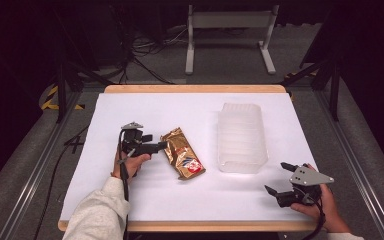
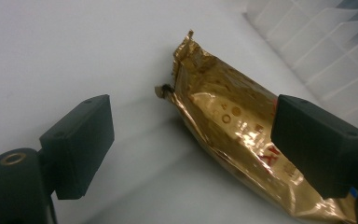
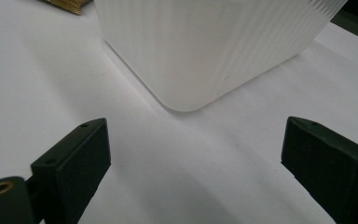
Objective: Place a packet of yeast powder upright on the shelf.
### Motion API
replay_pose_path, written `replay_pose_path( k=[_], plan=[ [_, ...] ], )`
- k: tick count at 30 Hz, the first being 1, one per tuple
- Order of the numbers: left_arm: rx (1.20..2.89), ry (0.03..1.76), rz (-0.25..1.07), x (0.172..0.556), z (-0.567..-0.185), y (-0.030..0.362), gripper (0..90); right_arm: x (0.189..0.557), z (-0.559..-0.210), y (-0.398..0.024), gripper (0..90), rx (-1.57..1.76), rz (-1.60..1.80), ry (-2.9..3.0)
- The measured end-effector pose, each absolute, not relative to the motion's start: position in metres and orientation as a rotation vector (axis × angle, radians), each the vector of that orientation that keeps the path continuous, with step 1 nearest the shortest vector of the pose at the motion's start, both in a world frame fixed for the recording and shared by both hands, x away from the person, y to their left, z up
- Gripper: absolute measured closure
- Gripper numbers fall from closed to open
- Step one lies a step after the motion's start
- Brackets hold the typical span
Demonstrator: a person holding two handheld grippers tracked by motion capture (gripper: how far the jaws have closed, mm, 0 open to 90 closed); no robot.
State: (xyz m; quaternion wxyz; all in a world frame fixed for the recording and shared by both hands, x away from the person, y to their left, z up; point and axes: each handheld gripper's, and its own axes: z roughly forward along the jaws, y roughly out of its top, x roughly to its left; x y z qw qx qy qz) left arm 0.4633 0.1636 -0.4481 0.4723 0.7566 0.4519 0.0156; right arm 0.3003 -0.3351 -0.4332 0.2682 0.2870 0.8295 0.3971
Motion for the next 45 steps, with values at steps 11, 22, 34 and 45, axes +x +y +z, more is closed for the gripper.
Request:
replay_pose_path(
  k=[11,22,34,45],
  plan=[
    [1.823,1.164,0.0,0.486,-0.456,0.147,19.0,0.3,-0.434,-0.337,8.9,0.781,1.071,2.239],
    [1.83,1.1,-0.038,0.487,-0.458,0.146,62.9,0.298,-0.434,-0.339,9.2,0.788,1.063,2.247],
    [1.826,1.0,0.045,0.474,-0.437,0.147,86.2,0.298,-0.435,-0.337,9.3,0.776,1.048,2.26],
    [1.779,0.783,0.113,0.439,-0.394,0.137,86.4,0.298,-0.433,-0.337,9.3,0.782,1.071,2.246]
  ],
)
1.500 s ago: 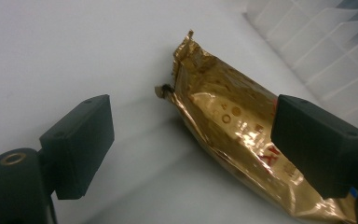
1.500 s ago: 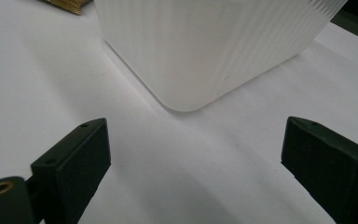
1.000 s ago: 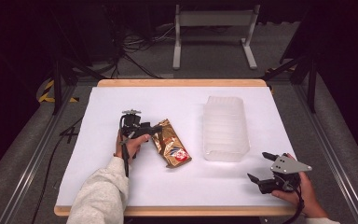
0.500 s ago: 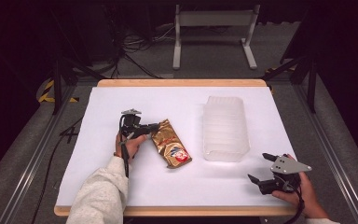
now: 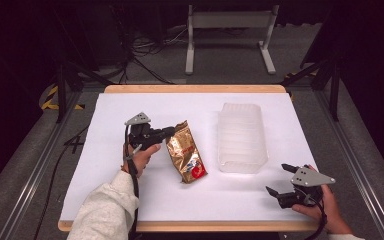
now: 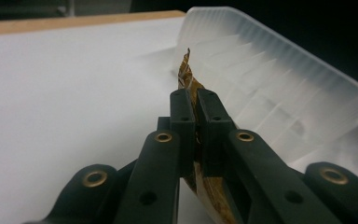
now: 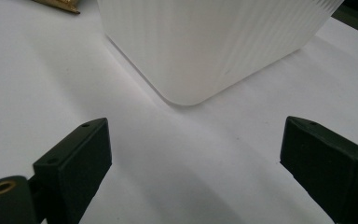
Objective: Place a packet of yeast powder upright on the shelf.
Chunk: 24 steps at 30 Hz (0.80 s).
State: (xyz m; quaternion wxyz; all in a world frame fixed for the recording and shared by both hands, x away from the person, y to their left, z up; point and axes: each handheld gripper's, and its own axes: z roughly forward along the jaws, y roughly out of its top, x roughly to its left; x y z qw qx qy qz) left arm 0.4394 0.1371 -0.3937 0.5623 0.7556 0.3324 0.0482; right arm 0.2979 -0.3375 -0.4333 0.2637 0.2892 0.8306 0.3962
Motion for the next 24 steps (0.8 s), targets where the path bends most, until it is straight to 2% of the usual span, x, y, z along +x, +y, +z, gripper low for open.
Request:
replay_pose_path(
  k=[11,24],
  plan=[
    [1.796,0.606,0.154,0.404,-0.363,0.122,86.7,0.297,-0.432,-0.339,9.3,0.78,1.075,2.241],
    [1.814,0.517,0.086,0.378,-0.355,0.119,86.6,0.297,-0.431,-0.339,9.3,0.777,1.079,2.234]
  ],
)
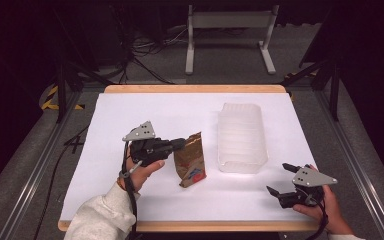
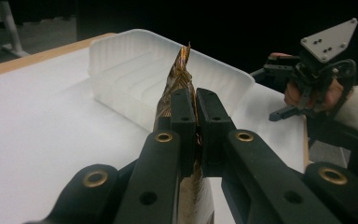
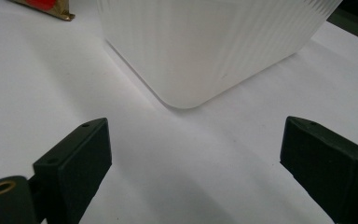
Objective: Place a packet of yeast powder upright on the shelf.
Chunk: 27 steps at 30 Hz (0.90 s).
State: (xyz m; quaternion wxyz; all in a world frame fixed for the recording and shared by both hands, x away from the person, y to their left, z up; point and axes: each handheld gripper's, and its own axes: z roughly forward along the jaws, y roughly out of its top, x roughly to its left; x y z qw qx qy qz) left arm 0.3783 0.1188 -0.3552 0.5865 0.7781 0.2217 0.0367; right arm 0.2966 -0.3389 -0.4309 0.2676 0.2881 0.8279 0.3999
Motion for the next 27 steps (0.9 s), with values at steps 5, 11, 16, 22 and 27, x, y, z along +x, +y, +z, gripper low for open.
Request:
replay_pose_path(
  k=[5,11,16,22,27],
  plan=[
    [1.823,0.482,0.079,0.372,-0.352,0.114,86.5,0.296,-0.43,-0.339,9.3,0.779,1.081,2.233],
    [1.811,0.449,0.098,0.374,-0.346,0.11,86.9,0.296,-0.43,-0.338,9.3,0.783,1.078,2.231],
    [1.788,0.424,0.106,0.379,-0.338,0.107,87.0,0.296,-0.43,-0.338,9.3,0.787,1.079,2.23],
    [1.774,0.41,0.098,0.387,-0.33,0.102,87.0,0.297,-0.43,-0.338,9.3,0.789,1.08,2.235],
    [1.772,0.389,0.108,0.396,-0.321,0.095,87.0,0.297,-0.43,-0.338,9.3,0.791,1.084,2.235]
  ],
)
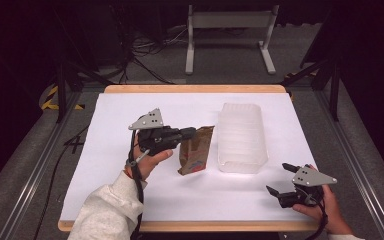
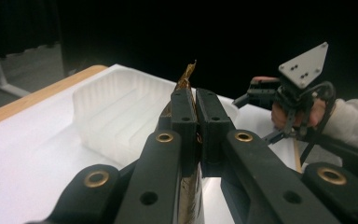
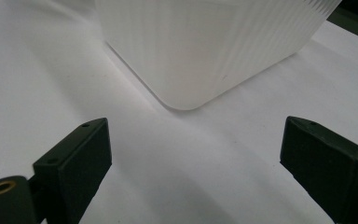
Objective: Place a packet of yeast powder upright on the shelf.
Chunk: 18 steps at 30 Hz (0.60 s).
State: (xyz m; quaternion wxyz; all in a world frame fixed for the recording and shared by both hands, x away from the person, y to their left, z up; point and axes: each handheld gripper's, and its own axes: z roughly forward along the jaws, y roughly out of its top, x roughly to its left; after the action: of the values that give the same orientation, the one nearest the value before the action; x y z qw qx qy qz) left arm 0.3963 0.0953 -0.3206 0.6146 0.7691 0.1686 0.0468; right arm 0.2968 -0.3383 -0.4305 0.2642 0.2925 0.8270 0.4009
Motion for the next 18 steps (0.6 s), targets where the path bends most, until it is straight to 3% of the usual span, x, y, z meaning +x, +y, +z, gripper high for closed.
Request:
replay_pose_path(
  k=[18],
  plan=[
    [1.77,0.263,0.141,0.423,-0.282,0.062,87.1,0.297,-0.431,-0.339,9.3,0.799,1.087,2.238]
  ],
)
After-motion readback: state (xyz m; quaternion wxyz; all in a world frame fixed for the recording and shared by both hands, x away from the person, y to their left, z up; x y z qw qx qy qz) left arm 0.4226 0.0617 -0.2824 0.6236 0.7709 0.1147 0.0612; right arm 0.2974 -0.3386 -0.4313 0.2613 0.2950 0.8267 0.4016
